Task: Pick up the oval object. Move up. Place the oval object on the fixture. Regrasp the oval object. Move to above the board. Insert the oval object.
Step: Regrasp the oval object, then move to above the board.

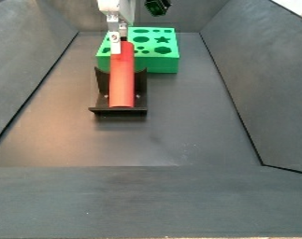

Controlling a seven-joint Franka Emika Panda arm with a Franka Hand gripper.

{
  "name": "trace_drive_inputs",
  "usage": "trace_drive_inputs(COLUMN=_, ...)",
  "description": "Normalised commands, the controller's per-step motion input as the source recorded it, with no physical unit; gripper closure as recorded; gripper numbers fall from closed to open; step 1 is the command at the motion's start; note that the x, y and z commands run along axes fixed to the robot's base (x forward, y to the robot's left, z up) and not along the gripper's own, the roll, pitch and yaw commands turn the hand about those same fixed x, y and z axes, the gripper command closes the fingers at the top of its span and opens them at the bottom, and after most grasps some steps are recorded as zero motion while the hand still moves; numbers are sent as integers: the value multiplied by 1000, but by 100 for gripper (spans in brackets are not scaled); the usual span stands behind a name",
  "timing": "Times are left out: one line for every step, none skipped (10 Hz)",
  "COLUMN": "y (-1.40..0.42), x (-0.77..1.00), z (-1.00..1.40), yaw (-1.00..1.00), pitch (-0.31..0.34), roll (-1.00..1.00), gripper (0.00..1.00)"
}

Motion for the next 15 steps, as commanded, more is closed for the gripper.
trace_drive_inputs(y=-9, x=80, z=6, yaw=52, pitch=221, roll=-48, gripper=0)
trace_drive_inputs(y=-9, x=80, z=6, yaw=52, pitch=221, roll=-48, gripper=0)
trace_drive_inputs(y=-9, x=80, z=6, yaw=52, pitch=221, roll=-48, gripper=0)
trace_drive_inputs(y=-9, x=80, z=6, yaw=52, pitch=221, roll=-48, gripper=0)
trace_drive_inputs(y=-9, x=80, z=6, yaw=52, pitch=221, roll=-48, gripper=0)
trace_drive_inputs(y=-9, x=80, z=6, yaw=52, pitch=221, roll=-48, gripper=0)
trace_drive_inputs(y=-9, x=80, z=6, yaw=52, pitch=221, roll=-48, gripper=0)
trace_drive_inputs(y=-9, x=80, z=6, yaw=52, pitch=221, roll=-48, gripper=0)
trace_drive_inputs(y=-9, x=80, z=6, yaw=52, pitch=221, roll=-48, gripper=0)
trace_drive_inputs(y=-9, x=80, z=5, yaw=52, pitch=221, roll=-48, gripper=0)
trace_drive_inputs(y=-9, x=80, z=5, yaw=52, pitch=221, roll=-48, gripper=0)
trace_drive_inputs(y=-9, x=80, z=5, yaw=52, pitch=221, roll=-48, gripper=0)
trace_drive_inputs(y=-9, x=80, z=5, yaw=52, pitch=221, roll=-48, gripper=0)
trace_drive_inputs(y=500, x=0, z=167, yaw=0, pitch=0, roll=0, gripper=100)
trace_drive_inputs(y=-319, x=-37, z=1000, yaw=574, pitch=-7, roll=369, gripper=100)
